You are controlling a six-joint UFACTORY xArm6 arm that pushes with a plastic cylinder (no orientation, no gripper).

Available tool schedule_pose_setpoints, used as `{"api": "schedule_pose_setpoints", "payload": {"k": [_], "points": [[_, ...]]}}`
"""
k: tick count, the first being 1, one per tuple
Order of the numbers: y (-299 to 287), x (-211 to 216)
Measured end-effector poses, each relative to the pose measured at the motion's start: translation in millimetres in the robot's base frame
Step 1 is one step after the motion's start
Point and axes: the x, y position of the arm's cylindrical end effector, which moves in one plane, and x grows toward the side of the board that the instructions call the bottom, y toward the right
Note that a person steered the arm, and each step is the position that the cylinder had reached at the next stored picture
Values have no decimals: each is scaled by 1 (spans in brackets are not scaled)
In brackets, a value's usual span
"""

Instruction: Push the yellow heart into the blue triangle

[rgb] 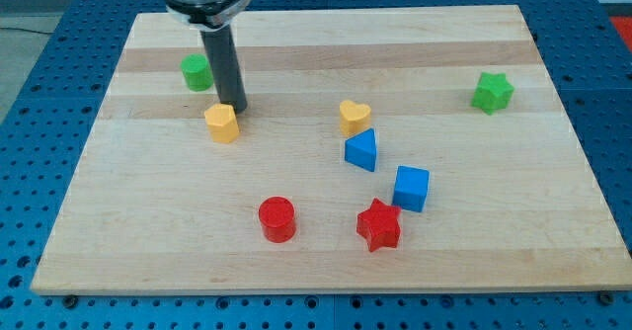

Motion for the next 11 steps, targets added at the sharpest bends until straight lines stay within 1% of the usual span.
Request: {"api": "schedule_pose_setpoints", "payload": {"k": [1,2,3,4,5,6,8,9,10,11], "points": [[27,6],[40,28],[-16,39],[-21,28],[78,-7],[161,-8],[149,38],[125,65],[125,81],[102,79]]}}
